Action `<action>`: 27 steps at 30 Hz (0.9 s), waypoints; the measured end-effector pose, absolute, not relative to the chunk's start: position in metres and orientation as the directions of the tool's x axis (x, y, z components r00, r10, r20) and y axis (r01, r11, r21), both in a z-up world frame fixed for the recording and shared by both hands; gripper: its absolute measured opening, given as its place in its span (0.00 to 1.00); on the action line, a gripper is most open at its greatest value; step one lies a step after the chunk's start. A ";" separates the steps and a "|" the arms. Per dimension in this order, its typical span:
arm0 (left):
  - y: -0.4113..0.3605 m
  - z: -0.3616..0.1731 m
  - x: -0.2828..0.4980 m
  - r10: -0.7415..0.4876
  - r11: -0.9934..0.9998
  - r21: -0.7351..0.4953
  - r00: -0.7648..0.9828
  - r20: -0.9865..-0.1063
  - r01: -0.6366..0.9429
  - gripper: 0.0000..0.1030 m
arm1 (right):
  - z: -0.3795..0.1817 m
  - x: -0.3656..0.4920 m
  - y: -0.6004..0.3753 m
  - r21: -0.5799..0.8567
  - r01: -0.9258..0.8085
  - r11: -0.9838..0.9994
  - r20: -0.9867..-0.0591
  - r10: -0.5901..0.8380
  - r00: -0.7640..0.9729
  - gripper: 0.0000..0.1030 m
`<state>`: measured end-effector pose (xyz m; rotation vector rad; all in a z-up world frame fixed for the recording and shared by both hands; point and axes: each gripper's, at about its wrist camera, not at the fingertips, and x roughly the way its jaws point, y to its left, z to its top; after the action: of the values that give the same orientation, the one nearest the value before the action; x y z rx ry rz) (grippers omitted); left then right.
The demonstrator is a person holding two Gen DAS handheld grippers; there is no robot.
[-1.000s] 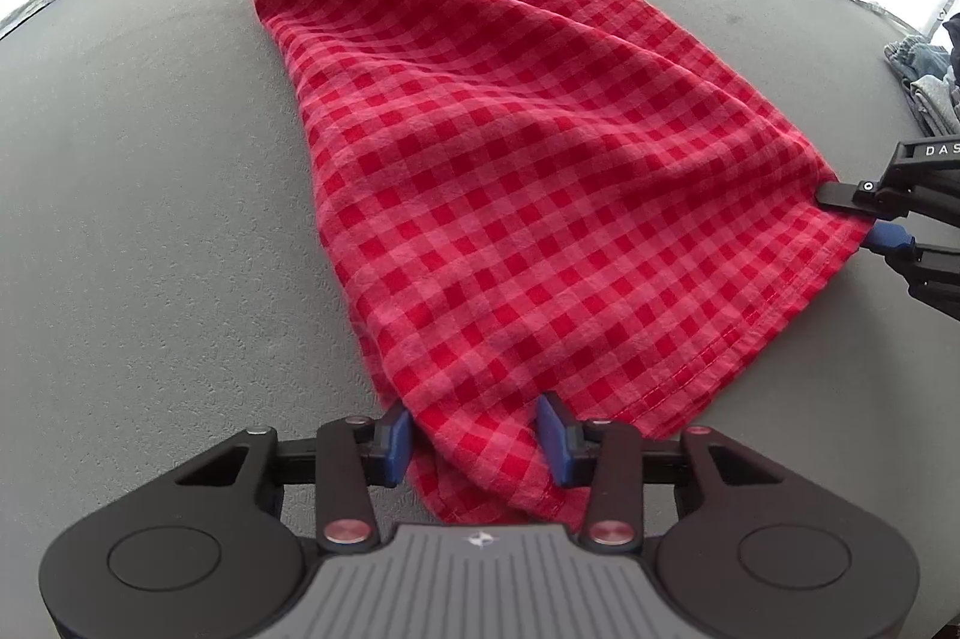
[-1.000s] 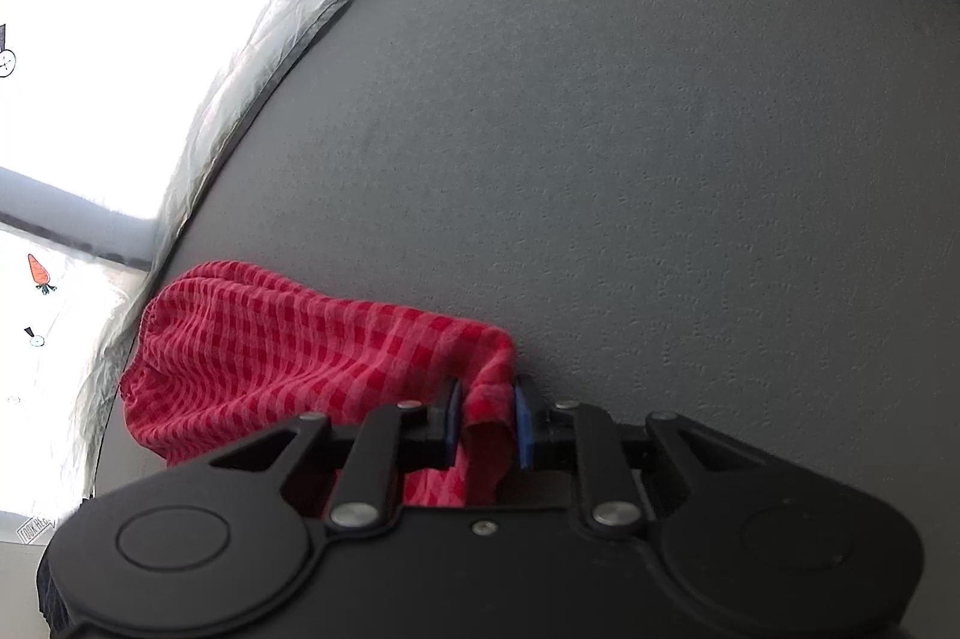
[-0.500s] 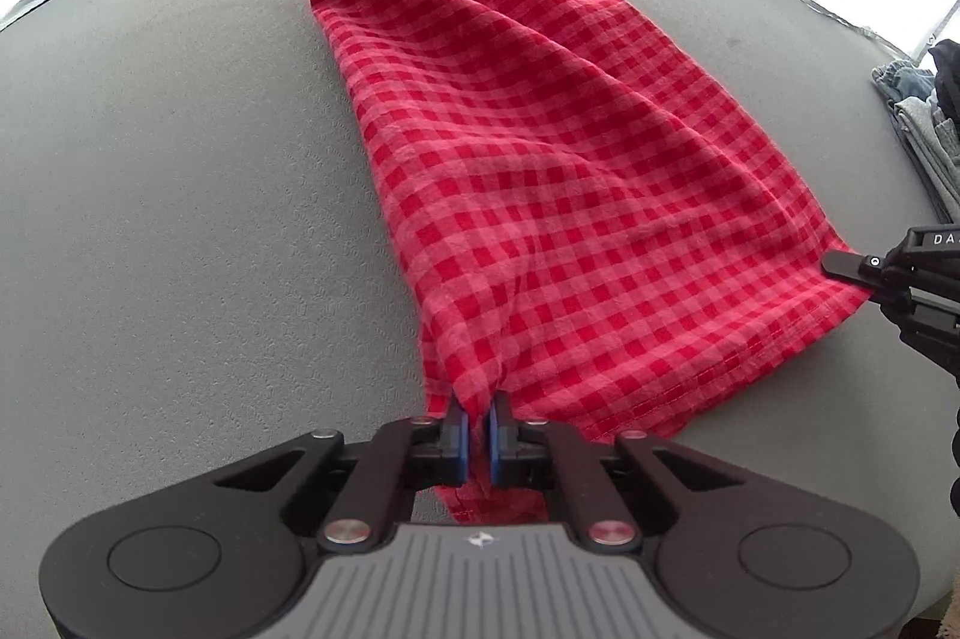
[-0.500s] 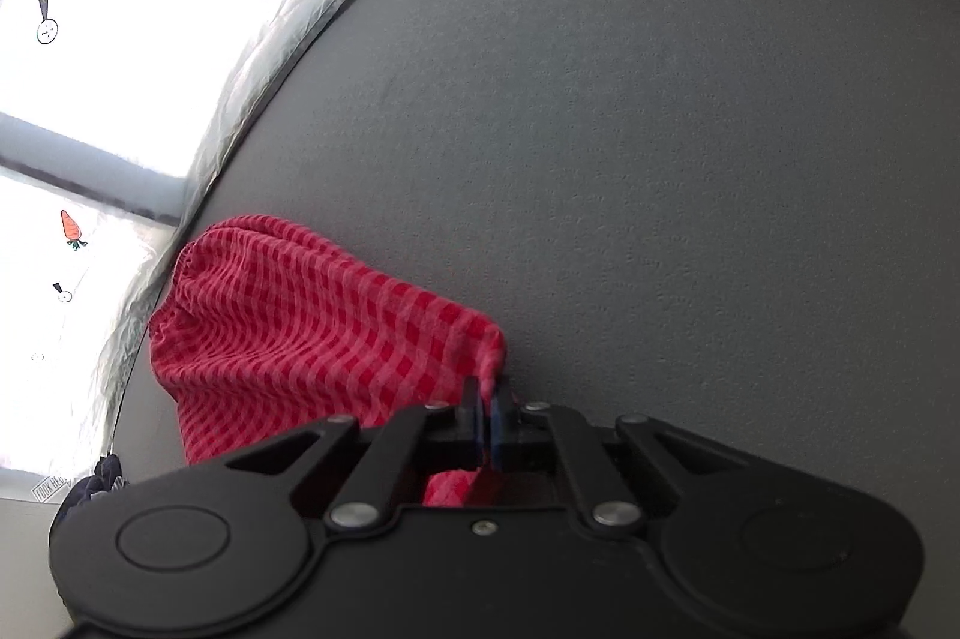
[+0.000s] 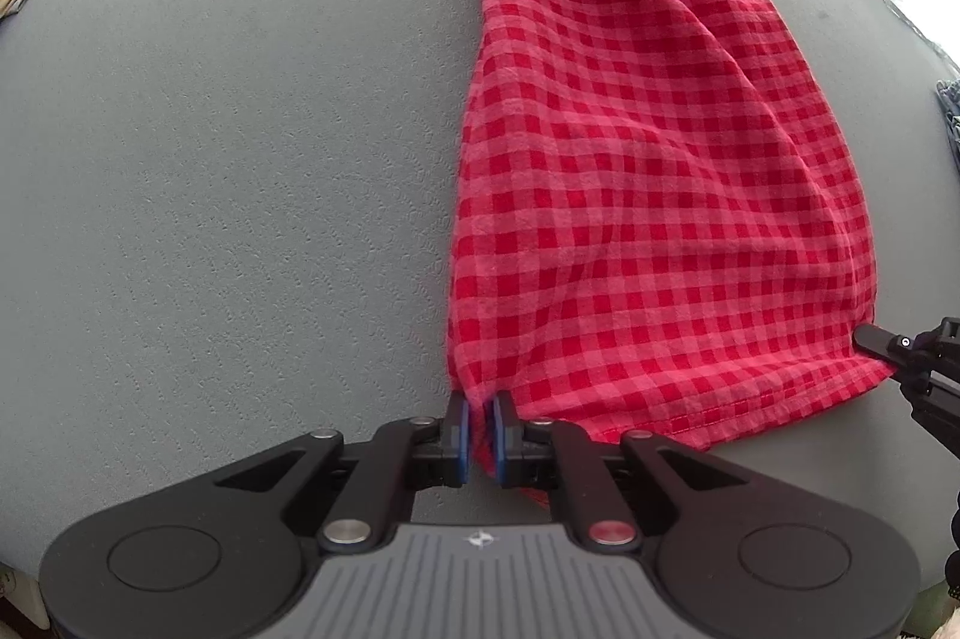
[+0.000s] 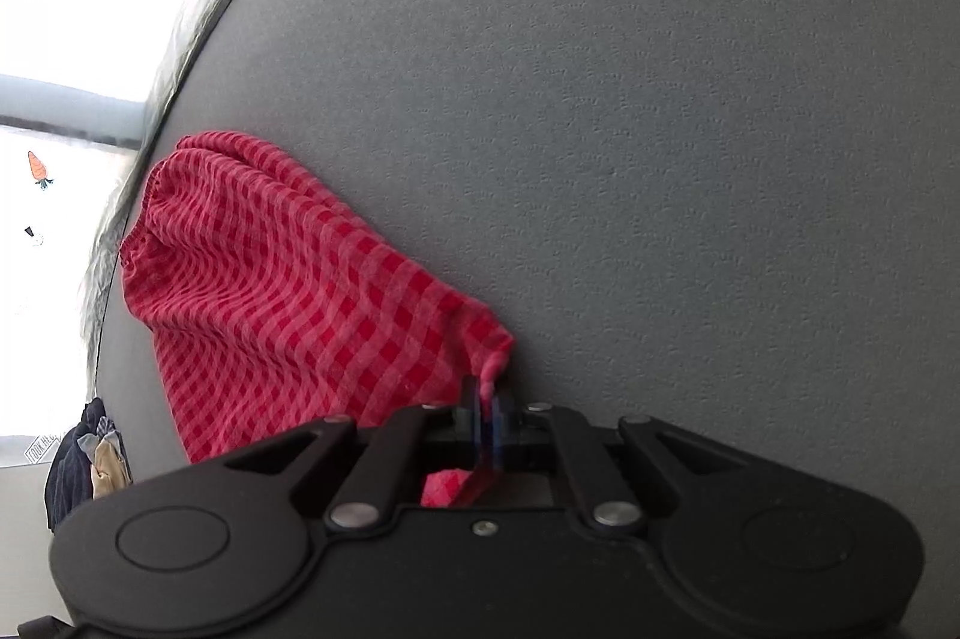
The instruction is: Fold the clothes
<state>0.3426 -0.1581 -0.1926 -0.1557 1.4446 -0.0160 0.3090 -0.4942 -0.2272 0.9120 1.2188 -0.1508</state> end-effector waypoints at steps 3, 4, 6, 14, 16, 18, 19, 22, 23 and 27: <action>-0.157 -0.194 0.342 -0.109 0.989 -0.120 0.123 -0.986 -0.086 0.13 | -0.229 0.310 -0.496 0.522 0.573 0.632 -0.852 0.363 0.377 0.04; -0.158 -0.194 0.342 -0.102 0.990 -0.113 0.119 -0.988 -0.084 0.16 | -0.230 0.309 -0.497 0.524 0.580 0.624 -0.851 0.366 0.376 0.04; -0.159 -0.194 0.344 -0.077 0.994 -0.085 0.112 -0.991 -0.075 0.29 | -0.232 0.309 -0.499 0.525 0.593 0.610 -0.851 0.370 0.373 0.04; -0.152 -0.179 0.359 -0.007 0.997 -0.018 0.147 -0.989 -0.075 0.59 | -0.207 0.323 -0.498 0.439 0.565 0.699 -0.888 0.244 0.389 0.34; -0.147 -0.175 0.364 -0.001 0.996 -0.016 0.165 -0.986 -0.091 0.60 | -0.197 0.329 -0.498 0.404 0.534 0.743 -0.891 0.188 0.412 0.36; -0.146 -0.176 0.372 0.005 0.995 -0.013 0.177 -0.984 -0.102 0.62 | -0.190 0.338 -0.498 0.384 0.499 0.777 -0.887 0.159 0.434 0.39; -0.145 -0.177 0.375 0.008 0.994 -0.012 0.183 -0.983 -0.107 0.62 | -0.187 0.343 -0.496 0.370 0.479 0.796 -0.884 0.144 0.444 0.39; -0.148 -0.182 0.394 0.034 0.994 0.015 0.181 -0.983 -0.109 0.62 | -0.180 0.362 -0.485 0.318 0.365 0.875 -0.864 0.110 0.491 0.38; -0.149 -0.183 0.400 0.042 0.994 0.023 0.180 -0.983 -0.107 0.62 | -0.177 0.369 -0.480 0.299 0.320 0.899 -0.855 0.104 0.508 0.37; -0.155 -0.186 0.434 0.064 0.994 0.042 0.208 -0.976 -0.105 0.63 | -0.170 0.399 -0.453 0.247 0.110 0.963 -0.799 0.139 0.584 0.35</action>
<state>0.4343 -0.1546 -0.1856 -0.0357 1.3560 0.1176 0.3988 -0.4528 -0.1697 0.2843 0.9499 0.0173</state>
